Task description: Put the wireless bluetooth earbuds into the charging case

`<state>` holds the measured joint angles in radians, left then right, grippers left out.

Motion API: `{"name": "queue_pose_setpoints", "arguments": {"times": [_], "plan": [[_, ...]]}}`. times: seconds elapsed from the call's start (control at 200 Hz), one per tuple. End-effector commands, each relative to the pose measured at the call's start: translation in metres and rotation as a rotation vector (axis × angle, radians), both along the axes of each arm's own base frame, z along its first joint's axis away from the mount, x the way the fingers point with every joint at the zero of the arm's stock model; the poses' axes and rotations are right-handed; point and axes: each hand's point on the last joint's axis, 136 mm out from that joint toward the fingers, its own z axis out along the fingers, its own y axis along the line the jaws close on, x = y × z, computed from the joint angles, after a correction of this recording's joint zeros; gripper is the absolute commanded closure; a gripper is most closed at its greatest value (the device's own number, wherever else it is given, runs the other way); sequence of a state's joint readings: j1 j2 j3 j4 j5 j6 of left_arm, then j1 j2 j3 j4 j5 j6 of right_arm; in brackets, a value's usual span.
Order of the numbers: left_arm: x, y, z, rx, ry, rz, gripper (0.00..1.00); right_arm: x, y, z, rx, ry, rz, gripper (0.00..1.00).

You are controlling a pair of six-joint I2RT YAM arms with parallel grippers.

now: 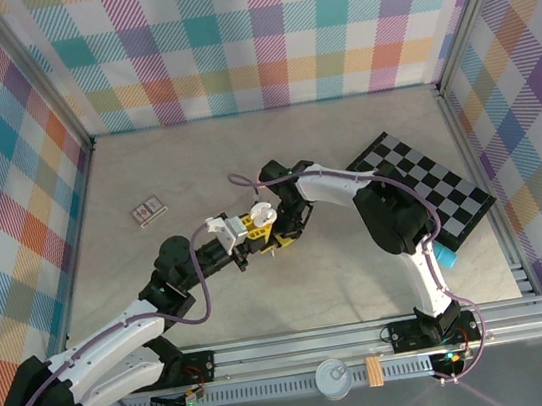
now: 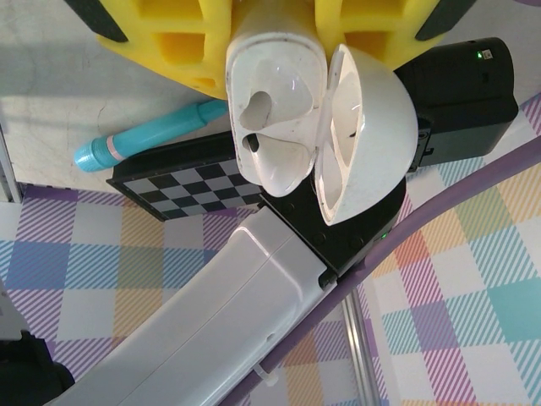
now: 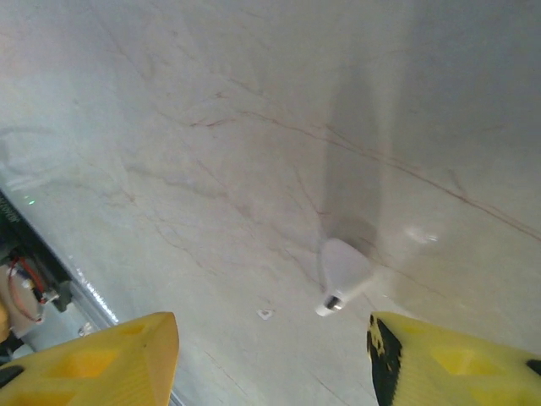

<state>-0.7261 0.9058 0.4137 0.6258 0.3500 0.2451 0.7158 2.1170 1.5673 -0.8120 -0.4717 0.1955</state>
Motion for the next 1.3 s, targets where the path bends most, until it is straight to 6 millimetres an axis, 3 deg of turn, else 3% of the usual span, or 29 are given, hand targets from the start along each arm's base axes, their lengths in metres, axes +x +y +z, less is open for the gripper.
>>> {"name": "queue_pose_setpoints", "arguments": {"times": [0.0, 0.365, 0.87, 1.295], "plan": [[-0.009, 0.0, 0.017, -0.023, -0.052, -0.022, 0.94, 0.007, -0.011, 0.008, -0.131, -0.045, -0.024, 0.4], [-0.017, 0.001, 0.016, 0.001, -0.071, -0.052, 0.94, 0.014, -0.008, -0.008, -0.337, -0.018, -0.043, 0.52], [-0.018, 0.002, 0.01, -0.012, -0.075, -0.05, 0.93, 0.009, 0.006, -0.016, -0.367, 0.021, 0.016, 0.6], [-0.016, 0.002, 0.008, -0.009, -0.076, -0.042, 0.93, 0.002, 0.007, -0.03, -0.397, 0.047, 0.049, 0.64]]}}
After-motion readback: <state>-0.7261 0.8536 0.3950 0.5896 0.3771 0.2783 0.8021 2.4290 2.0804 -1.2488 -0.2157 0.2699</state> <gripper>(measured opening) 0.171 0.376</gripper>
